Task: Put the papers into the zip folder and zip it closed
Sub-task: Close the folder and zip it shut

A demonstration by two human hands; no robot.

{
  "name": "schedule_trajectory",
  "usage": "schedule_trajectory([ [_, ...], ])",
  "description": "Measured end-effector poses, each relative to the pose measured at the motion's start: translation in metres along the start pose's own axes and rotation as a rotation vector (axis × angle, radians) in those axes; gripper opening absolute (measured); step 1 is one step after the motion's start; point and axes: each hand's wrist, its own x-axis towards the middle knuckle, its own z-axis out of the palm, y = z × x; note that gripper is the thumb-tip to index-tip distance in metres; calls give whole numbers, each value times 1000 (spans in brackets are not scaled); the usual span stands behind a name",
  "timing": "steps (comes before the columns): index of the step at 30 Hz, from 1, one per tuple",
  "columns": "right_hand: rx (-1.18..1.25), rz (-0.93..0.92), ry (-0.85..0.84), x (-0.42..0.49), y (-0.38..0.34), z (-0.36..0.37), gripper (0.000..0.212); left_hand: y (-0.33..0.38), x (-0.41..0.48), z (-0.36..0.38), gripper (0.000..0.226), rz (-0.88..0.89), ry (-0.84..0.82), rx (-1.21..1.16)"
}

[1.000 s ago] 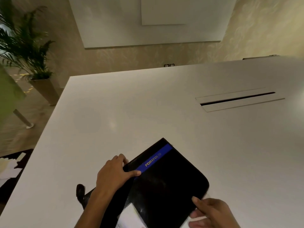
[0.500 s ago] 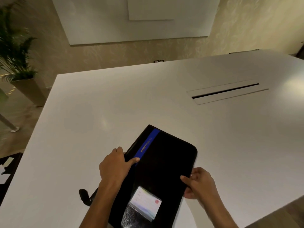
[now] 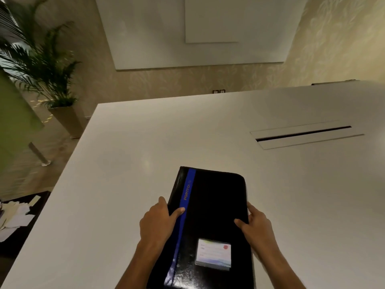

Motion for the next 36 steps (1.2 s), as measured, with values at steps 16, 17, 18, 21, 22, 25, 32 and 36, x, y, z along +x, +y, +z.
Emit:
schedule_trajectory([
  [16, 58, -394, 94, 47, -115, 27, 44, -54, 9, -61, 57, -152, 348, -364],
  [17, 55, -402, 82, 48, -119, 37, 44, -62, 9, -66, 57, -161, 368, -373],
  [18, 52, -406, 71, 47, -122, 47, 43, -71, 8, -70, 56, -171, 385, -384],
  [21, 62, -406, 31, 40, -127, 81, 39, -97, 1, -78, 56, -204, 422, -389],
  [22, 62, -407, 25, 36, -127, 92, 38, -105, -2, -80, 55, -210, 432, -377],
  [25, 62, -393, 1, 24, -124, 120, 34, -126, -13, -84, 54, -222, 438, -357],
  [32, 74, -370, -35, 4, -126, 158, 29, -172, -30, -78, 55, -239, 419, -379],
  [36, 36, -311, -8, -2, -119, 175, 21, -183, -32, -76, 52, -215, 402, -338],
])
